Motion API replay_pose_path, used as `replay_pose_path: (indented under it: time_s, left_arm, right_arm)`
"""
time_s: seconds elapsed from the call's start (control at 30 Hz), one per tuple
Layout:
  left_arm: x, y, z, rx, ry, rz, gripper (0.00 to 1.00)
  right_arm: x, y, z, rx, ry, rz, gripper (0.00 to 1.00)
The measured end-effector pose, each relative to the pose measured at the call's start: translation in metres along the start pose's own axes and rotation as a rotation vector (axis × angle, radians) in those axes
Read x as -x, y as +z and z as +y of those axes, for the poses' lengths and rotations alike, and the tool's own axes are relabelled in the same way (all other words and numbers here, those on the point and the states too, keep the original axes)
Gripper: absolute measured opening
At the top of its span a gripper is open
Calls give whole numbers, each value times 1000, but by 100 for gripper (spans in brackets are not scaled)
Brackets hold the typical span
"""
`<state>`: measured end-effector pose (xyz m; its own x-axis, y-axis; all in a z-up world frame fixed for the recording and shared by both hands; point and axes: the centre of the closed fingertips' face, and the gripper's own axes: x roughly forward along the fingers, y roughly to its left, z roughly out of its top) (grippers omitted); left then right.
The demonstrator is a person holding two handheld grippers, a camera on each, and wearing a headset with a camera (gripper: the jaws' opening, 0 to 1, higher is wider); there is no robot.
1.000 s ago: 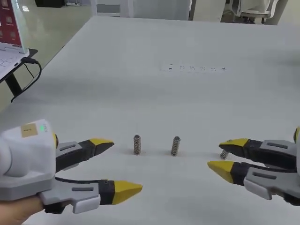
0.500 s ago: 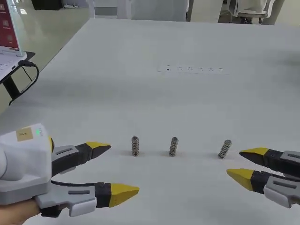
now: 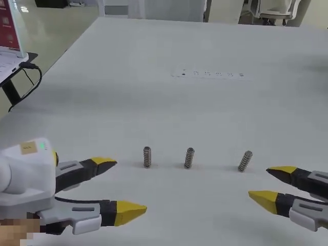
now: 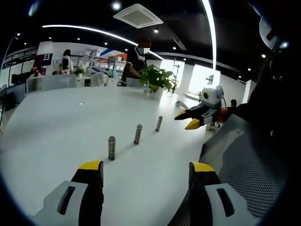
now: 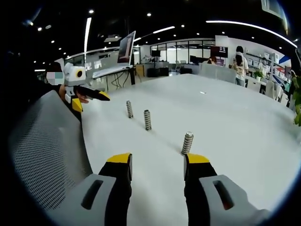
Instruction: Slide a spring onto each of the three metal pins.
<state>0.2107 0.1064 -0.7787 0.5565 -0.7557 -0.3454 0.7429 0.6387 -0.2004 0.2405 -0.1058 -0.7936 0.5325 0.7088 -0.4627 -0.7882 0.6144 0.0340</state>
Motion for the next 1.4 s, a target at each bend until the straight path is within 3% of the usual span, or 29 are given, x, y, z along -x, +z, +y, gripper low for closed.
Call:
replay_pose_path:
  time_s: [0.33,0.67,0.83,1.4]
  left_arm:
    - [-3,-6,1,17,3,9,72]
    - [-4,-7,3,23,9,9,74]
    - [-3,-7,4,27,14,5,75]
    - [-4,-7,5,31,22,4,79]
  right_arm:
    - [-3,-15,-5,-6,-24,16,57]
    - [-4,-12,-1,-16,-26,-5,79]
    - [-4,-9,1,-29,-27,-19,85]
    - [-2,-8,0,-41,-32,-21,88]
